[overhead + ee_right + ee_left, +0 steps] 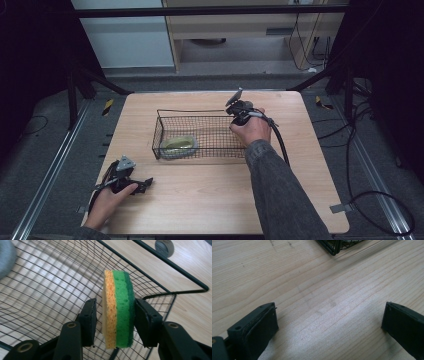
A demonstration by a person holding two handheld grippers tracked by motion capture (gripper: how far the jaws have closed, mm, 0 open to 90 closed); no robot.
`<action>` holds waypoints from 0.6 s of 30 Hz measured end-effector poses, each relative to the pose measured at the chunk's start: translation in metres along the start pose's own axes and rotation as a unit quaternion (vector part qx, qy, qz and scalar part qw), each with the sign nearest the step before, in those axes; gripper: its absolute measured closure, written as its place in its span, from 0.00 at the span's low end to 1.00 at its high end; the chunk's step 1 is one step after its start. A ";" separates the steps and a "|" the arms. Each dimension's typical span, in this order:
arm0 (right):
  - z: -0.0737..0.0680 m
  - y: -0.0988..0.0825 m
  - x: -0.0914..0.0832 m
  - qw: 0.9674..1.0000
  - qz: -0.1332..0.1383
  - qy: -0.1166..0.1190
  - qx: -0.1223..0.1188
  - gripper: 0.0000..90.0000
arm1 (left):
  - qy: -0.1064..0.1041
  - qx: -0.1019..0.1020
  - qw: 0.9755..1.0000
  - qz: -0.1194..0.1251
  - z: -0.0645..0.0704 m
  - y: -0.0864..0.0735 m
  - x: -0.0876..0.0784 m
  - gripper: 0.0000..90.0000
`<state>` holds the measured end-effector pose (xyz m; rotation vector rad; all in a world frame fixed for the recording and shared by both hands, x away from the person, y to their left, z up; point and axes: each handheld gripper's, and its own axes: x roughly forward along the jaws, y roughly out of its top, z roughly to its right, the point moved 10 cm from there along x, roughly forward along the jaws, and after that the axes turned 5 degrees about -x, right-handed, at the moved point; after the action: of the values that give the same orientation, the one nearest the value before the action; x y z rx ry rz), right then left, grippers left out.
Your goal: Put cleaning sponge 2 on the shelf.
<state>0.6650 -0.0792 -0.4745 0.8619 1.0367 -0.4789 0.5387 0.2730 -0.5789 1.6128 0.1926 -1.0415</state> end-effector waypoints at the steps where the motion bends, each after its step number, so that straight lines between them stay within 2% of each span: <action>1: -0.002 0.001 0.000 1.000 0.002 0.005 0.002 0.59 | 0.000 0.000 1.000 0.000 0.000 0.000 0.000 0.00; 7: -0.012 0.004 -0.004 1.000 0.007 0.011 -0.003 0.55 | 0.000 0.000 1.000 0.000 0.000 0.000 0.000 0.00; 13: -0.022 0.010 -0.010 0.999 0.019 0.028 0.000 0.54 | 0.000 0.001 1.000 0.000 0.000 0.000 0.000 0.00; 18: -0.024 0.013 -0.012 0.999 0.022 0.032 0.001 0.53 | 0.000 0.001 1.000 0.000 0.000 0.000 0.000 0.00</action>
<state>0.6556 -0.0524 -0.4644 0.9057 1.0740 -0.4174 0.5391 0.2727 -0.5789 1.6135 0.1916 -1.0421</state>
